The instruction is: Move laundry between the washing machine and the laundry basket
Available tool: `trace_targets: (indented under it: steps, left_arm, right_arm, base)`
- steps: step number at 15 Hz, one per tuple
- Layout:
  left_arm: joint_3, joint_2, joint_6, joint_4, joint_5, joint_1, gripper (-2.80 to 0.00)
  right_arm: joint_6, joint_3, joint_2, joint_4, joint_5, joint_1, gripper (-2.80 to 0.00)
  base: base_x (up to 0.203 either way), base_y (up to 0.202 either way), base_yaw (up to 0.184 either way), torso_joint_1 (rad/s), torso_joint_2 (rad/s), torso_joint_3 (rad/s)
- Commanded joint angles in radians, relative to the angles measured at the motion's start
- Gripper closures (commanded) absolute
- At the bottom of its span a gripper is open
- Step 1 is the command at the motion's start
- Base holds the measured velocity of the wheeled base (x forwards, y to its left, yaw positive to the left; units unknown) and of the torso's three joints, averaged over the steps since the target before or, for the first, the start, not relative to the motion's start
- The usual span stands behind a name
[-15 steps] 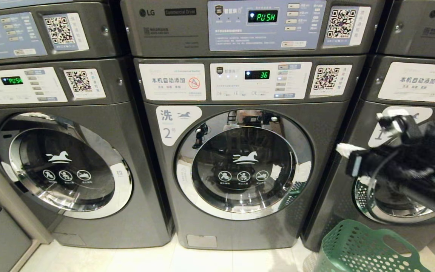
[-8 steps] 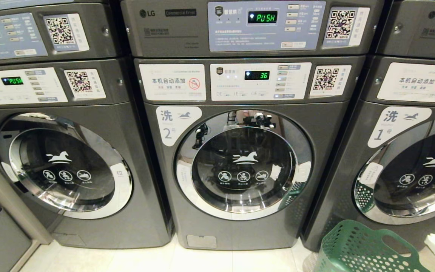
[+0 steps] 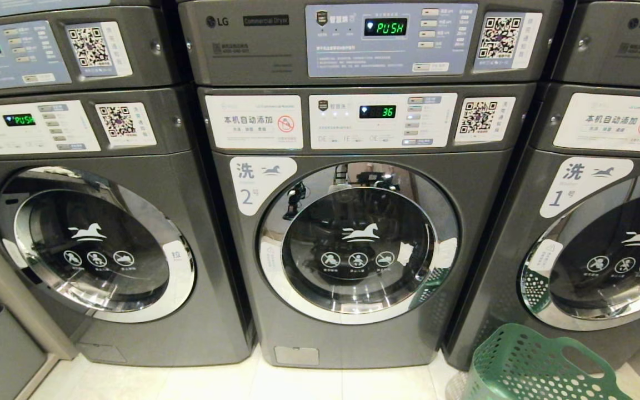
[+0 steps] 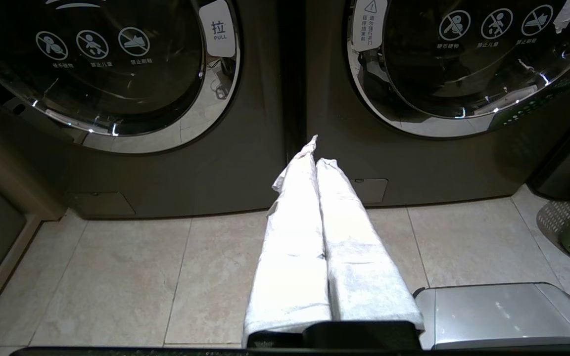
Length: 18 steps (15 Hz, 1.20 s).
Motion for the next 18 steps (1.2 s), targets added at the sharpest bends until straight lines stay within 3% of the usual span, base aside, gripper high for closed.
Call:
trace_targets:
  steps: [1,3,10,15,18]
  left_arm:
    - [0.000,0.000,0.000,0.001,0.000,0.000,0.00]
    - [0.000,0.000,0.000,0.001,0.000,0.000,0.00]
    - [0.000,0.000,0.000,0.001,0.000,0.000,0.00]
    - [0.000,0.000,0.000,0.001,0.000,0.000,0.00]
    - [0.000,0.000,0.000,0.001,0.000,0.002,0.00]
  right_arm:
    - [-0.006,0.023,-0.094,-0.006,-0.110,0.008,0.00]
    - [-0.024,0.037,-0.087,0.000,-0.068,0.012,0.00]
    - [-0.058,0.037,-0.086,0.000,-0.068,0.012,0.00]
    - [-0.011,0.037,-0.086,0.006,-0.074,0.012,0.00]
    - [0.066,0.036,-0.086,0.005,-0.075,0.012,0.00]
  base:
    - [0.000,0.000,0.000,0.000,0.00,0.000]
    - [0.000,0.000,0.000,0.000,0.00,0.000]
    - [0.000,0.000,0.000,0.000,0.00,0.000]
    - [0.000,0.000,0.000,0.000,0.00,0.000]
    - [0.000,0.000,0.000,0.000,0.00,0.000]
